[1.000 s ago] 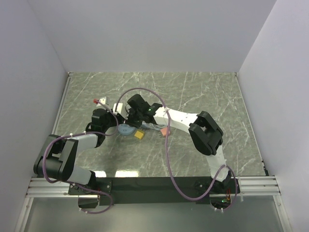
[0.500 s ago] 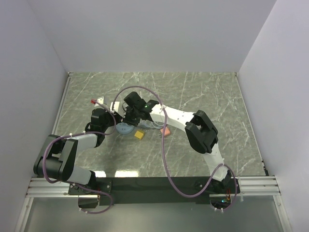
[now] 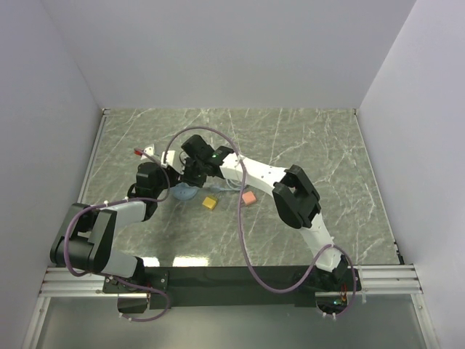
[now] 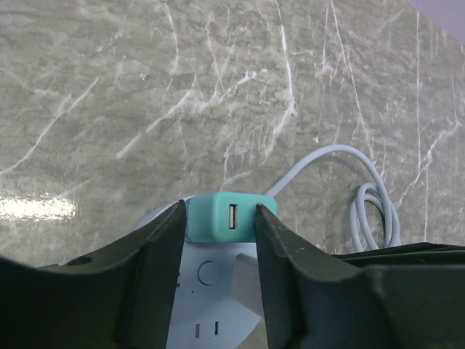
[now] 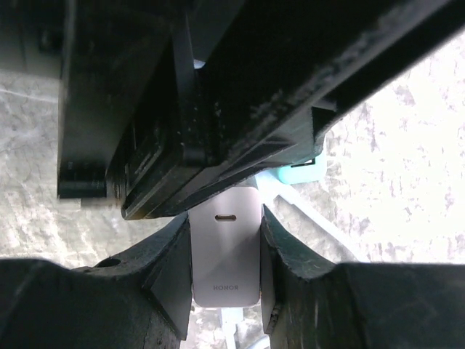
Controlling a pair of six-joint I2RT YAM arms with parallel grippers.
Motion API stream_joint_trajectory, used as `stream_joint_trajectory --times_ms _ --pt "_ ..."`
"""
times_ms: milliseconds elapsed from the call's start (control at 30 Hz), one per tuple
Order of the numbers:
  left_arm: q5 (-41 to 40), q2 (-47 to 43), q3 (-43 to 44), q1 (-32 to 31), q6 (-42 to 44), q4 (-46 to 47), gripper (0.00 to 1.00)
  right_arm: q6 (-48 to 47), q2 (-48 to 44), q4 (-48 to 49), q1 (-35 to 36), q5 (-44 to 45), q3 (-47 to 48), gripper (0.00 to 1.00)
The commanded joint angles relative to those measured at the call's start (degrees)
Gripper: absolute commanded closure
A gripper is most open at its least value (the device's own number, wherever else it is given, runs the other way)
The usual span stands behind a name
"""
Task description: Insert the plug
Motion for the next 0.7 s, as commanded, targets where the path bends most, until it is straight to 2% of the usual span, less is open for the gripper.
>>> stream_joint_trajectory --times_ms 0,133,667 --pt "4.4 0.2 1.0 -1.7 2.7 -3.7 0.52 -1.5 6.2 -1.0 2.4 0.3 2.1 1.00" --pt "4.5 0.7 1.6 -1.7 2.6 -4.3 0.71 -1.6 7.7 -2.2 2.9 0.4 3.7 1.00" --pt "4.6 2.0 2.5 -1.7 1.9 -6.1 0.93 -0.5 13.6 -7.7 4.2 2.1 9.5 1.00"
